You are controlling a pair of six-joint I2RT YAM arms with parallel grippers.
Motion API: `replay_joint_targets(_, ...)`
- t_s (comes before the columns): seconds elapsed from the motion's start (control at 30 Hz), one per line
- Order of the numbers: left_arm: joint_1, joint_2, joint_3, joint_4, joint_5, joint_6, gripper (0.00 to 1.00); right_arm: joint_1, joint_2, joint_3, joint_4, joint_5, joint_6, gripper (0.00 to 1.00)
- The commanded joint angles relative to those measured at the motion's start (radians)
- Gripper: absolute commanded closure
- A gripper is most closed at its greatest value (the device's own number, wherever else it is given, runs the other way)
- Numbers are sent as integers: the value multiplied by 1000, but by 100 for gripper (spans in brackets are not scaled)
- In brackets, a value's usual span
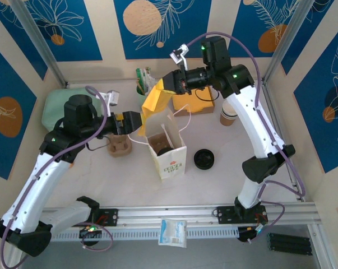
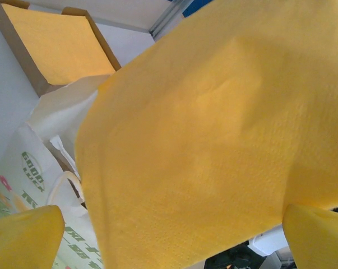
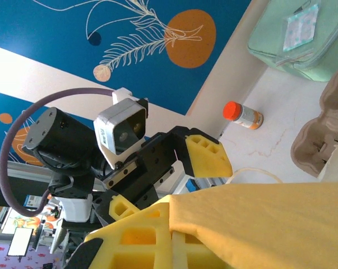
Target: Pack the takeout coffee
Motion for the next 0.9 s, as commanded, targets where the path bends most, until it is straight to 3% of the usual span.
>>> replay_joint_targets(0.0, -20, 10, -11, 35, 34, -12, 1, -18, 27, 31, -42, -63, -49, 100)
replay_joint_targets(0.43, -53, 18, -7, 38, -16, 2, 1, -24, 41, 91, -197, -67, -183, 100)
replay_joint_targets(0.7, -52, -81, -11, 52, -207, -8, 1, -28, -8, 42, -211, -80, -239, 100)
replay_joint_targets(0.87, -52, -74, -12, 90, -161, -31, 1, -49, -36, 8, -211, -87, -263, 100)
